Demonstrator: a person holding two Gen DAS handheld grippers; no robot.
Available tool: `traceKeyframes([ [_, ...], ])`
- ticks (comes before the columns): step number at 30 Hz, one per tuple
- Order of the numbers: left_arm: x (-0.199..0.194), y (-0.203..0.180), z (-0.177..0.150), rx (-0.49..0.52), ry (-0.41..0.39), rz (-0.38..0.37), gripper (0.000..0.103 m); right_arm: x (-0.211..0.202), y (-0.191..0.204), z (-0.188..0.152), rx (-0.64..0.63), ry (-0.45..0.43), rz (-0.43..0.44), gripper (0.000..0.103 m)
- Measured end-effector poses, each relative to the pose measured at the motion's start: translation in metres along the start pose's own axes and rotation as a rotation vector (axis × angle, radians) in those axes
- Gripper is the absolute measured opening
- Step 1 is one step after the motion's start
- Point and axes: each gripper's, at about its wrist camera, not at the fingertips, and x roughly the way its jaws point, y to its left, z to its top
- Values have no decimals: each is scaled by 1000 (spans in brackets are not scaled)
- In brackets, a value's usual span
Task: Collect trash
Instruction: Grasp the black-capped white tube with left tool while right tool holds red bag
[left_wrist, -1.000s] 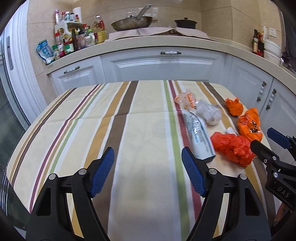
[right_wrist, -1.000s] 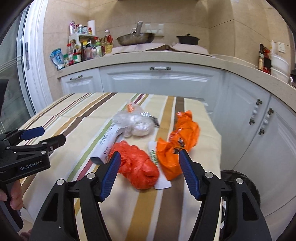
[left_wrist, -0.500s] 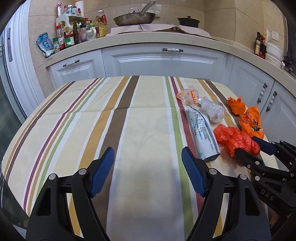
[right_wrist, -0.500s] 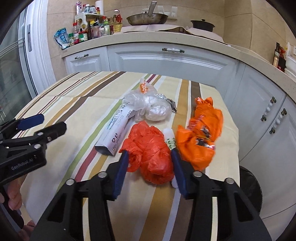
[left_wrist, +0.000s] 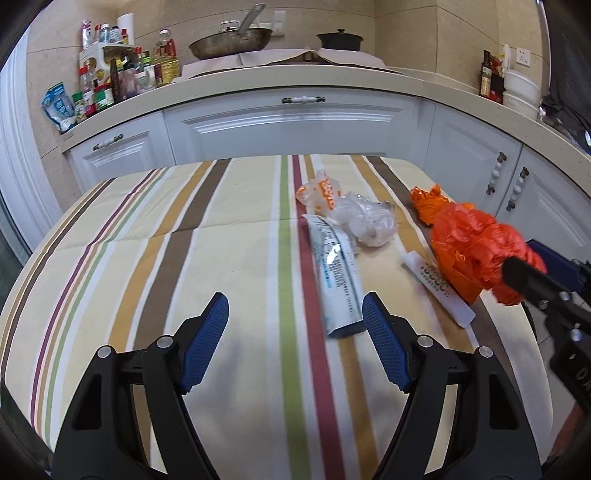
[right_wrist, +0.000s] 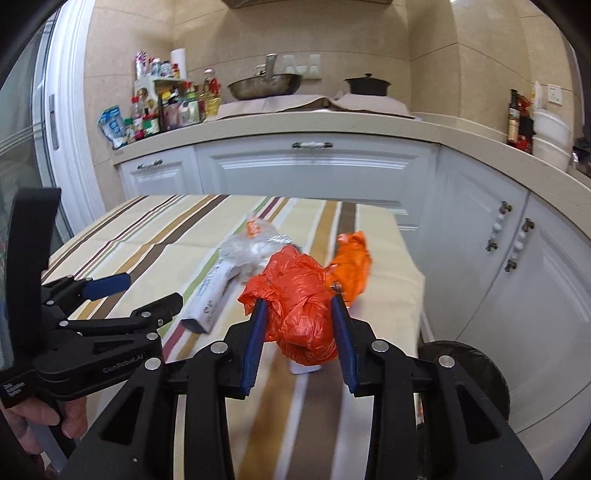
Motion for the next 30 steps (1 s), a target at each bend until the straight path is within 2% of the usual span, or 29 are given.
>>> traceKeyframes([
  [9, 27, -21, 6, 31, 42, -3, 71, -12, -42, -4, 60, -35, -108, 36],
  [10, 29, -22, 6, 34, 47, -5, 68, -11, -45, -5, 64, -34, -114, 36],
  [12, 32, -24, 5, 43, 61, -11, 53, -10, -50, -7, 72, -32, -125, 36],
  [13, 34, -24, 5, 48, 69, -15, 49, -8, -53, -9, 77, -28, -129, 36],
  [15, 37, -26, 3, 54, 82, -24, 31, -7, -57, -11, 86, -25, -130, 36],
  [16, 38, -26, 3, 55, 88, -31, 27, -5, -58, -12, 88, -23, -130, 36],
  [18, 38, -26, 3, 51, 84, -40, 21, -5, -59, -15, 92, -22, -130, 36],
  [24, 27, -20, 1, 42, 61, -46, 11, -7, -63, -18, 100, -25, -133, 36],
  [30, 5, -11, -4, 36, 42, -43, 7, -11, -66, -20, 108, -31, -144, 35],
])
